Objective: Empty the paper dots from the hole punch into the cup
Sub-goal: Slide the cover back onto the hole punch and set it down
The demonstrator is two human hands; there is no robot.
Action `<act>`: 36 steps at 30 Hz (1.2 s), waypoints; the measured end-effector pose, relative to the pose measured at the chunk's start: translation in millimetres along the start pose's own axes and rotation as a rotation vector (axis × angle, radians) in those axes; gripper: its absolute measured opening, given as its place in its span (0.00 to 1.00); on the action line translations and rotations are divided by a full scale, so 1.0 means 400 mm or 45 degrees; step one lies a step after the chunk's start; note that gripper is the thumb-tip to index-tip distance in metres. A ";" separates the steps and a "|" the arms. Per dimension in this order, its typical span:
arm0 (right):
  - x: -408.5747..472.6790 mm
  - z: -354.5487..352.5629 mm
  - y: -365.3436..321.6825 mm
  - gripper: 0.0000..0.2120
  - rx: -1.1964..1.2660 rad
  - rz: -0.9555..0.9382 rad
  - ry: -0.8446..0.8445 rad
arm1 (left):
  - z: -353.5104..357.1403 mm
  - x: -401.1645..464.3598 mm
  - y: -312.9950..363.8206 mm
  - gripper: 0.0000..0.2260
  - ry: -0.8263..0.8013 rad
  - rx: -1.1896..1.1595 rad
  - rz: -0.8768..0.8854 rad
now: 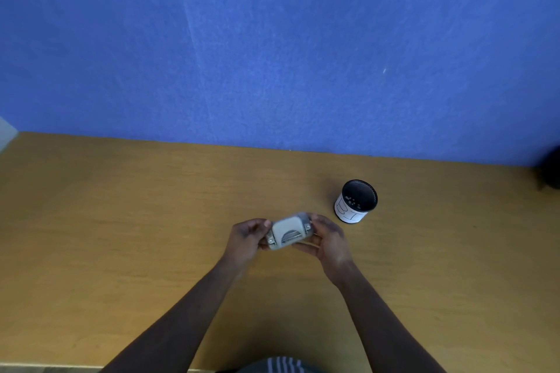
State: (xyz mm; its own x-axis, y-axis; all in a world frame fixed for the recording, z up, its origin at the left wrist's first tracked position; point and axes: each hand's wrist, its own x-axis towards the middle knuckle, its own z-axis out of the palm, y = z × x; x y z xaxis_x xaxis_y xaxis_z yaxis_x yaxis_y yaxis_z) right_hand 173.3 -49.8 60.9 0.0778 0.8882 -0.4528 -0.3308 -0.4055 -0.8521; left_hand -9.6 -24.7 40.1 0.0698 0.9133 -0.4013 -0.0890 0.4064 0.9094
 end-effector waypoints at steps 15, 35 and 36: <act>0.084 -0.009 0.021 0.10 -0.417 -0.051 0.141 | 0.011 0.065 0.012 0.13 0.095 0.108 -0.070; 0.253 -0.028 0.022 0.18 -1.012 -0.054 0.229 | 0.038 0.242 -0.009 0.08 0.084 0.662 -0.077; 0.263 -0.029 0.025 0.18 -1.015 -0.058 0.236 | 0.041 0.253 -0.011 0.08 0.074 0.690 -0.080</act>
State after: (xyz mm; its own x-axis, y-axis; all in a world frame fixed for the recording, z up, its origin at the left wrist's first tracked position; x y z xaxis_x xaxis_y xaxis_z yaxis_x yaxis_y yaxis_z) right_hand 189.3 37.1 1.8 0.2524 0.8857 -0.3897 0.4387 -0.4637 -0.7698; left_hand 14.0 65.4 -2.8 0.0021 0.8940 -0.4480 0.4392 0.4017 0.8036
